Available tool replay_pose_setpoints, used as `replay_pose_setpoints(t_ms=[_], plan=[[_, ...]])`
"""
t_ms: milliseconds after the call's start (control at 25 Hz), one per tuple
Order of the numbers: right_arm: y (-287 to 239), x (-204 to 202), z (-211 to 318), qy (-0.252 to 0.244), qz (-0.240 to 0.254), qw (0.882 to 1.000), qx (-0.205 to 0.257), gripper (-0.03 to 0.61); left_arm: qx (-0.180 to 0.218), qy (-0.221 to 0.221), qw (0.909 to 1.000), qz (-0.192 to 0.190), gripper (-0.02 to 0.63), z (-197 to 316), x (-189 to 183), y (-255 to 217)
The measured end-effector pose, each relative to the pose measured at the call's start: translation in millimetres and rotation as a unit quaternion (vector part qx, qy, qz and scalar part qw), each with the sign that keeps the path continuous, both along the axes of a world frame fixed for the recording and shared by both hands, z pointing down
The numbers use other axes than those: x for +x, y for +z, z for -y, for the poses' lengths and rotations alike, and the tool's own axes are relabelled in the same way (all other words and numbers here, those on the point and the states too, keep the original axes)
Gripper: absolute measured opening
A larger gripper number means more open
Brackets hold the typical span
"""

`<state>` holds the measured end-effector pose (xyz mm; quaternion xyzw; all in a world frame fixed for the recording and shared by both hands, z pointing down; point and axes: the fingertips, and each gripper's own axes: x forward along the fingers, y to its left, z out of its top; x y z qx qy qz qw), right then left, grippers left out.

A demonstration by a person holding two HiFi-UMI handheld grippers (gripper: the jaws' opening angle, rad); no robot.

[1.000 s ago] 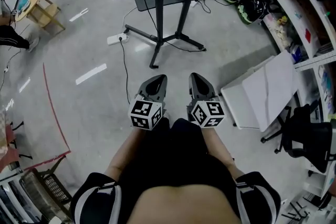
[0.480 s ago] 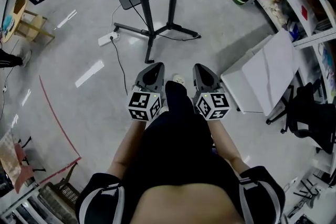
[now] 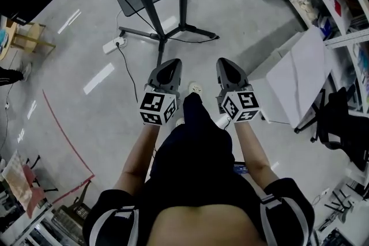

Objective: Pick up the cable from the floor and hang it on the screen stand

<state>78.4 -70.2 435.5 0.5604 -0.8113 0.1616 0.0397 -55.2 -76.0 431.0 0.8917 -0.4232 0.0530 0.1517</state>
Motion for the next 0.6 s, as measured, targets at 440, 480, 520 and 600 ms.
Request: replay_pose_setpoints(t_ms=[440, 480, 520, 600], plan=[[49.3, 62.3, 99.7, 0.001, -0.015, 1.000, -0.005, 0.023, -0.026, 0.056, 0.9981, 0.007, 0.006, 95.7, 70.1, 38.1], [56.4, 69.5, 108.1, 0.000, -0.018, 1.000, -0.007, 0.023, -0.031, 0.058, 0.9978, 0.007, 0.006, 104.5, 76.4, 43.1], [64.6, 76.6, 116.8, 0.000, -0.021, 1.000, -0.009, 0.023, -0.035, 0.060, 0.9976, 0.004, 0.006, 113.3, 82.2, 47.7], [83.7, 89.3, 135.2, -0.002, -0.030, 0.999, -0.014, 0.023, -0.039, 0.066, 0.9970, 0.001, 0.006, 129.4, 92.8, 57.8]])
